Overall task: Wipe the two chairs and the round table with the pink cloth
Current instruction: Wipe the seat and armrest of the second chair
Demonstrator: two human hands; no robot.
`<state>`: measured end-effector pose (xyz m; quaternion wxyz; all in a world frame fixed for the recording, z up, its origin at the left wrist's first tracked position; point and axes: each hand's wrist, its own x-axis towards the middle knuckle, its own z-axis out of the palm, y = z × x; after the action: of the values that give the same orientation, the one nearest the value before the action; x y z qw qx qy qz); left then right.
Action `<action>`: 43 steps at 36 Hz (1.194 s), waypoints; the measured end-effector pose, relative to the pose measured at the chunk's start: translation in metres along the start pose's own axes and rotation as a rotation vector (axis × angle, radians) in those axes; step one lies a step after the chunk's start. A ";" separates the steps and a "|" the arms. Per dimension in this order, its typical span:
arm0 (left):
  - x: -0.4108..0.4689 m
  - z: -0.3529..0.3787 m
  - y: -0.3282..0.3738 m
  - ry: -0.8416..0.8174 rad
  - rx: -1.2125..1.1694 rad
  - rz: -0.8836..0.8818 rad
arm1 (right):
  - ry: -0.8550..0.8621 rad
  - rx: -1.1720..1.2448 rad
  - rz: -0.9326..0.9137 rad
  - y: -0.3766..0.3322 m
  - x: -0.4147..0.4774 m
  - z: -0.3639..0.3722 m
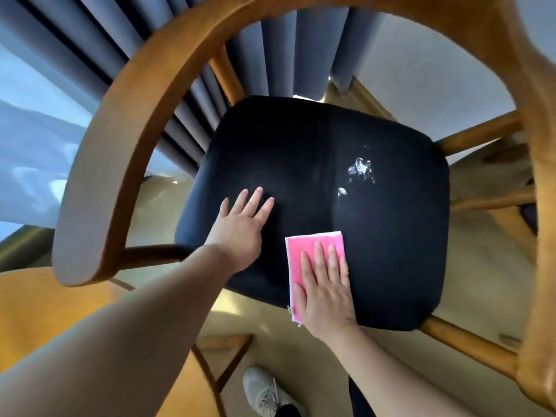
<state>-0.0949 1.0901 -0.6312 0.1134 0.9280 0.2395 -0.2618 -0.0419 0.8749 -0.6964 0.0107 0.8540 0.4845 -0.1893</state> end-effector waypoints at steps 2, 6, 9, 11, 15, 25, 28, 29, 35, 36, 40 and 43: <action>0.003 0.018 0.007 -0.049 -0.030 -0.017 | 0.010 0.012 0.059 -0.007 0.005 0.002; 0.007 0.037 0.012 -0.037 -0.065 -0.050 | 0.026 0.032 0.089 -0.009 0.011 0.005; 0.009 0.038 0.011 -0.017 -0.084 -0.049 | 0.003 0.039 0.065 -0.005 0.017 0.002; 0.010 0.037 0.010 -0.013 -0.095 -0.045 | 0.000 0.032 0.077 0.000 0.030 -0.003; 0.013 0.034 0.006 -0.014 -0.116 -0.048 | 0.018 0.005 0.134 0.013 0.078 -0.023; 0.014 0.034 0.011 -0.032 -0.111 -0.062 | 0.039 -0.126 0.143 0.062 0.212 -0.083; 0.015 0.034 0.011 -0.035 -0.115 -0.066 | 0.059 -0.136 0.138 0.076 0.251 -0.099; 0.015 0.034 0.011 -0.036 -0.112 -0.065 | 0.063 -0.130 0.141 0.080 0.261 -0.104; 0.019 0.031 0.010 -0.088 -0.096 -0.073 | 0.090 -0.100 0.124 0.087 0.281 -0.116; 0.020 0.030 0.010 -0.107 -0.089 -0.074 | 0.097 -0.101 0.118 0.088 0.280 -0.115; 0.023 0.025 0.011 -0.178 -0.071 -0.082 | 0.106 -0.089 0.141 0.090 0.272 -0.109; 0.023 0.025 0.011 -0.176 -0.059 -0.090 | 0.087 -0.101 0.191 0.090 0.248 -0.098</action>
<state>-0.0830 1.0806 -0.6634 0.1496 0.8860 0.2776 -0.3400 0.1775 1.0508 -0.7028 0.0508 0.9020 0.4099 -0.1253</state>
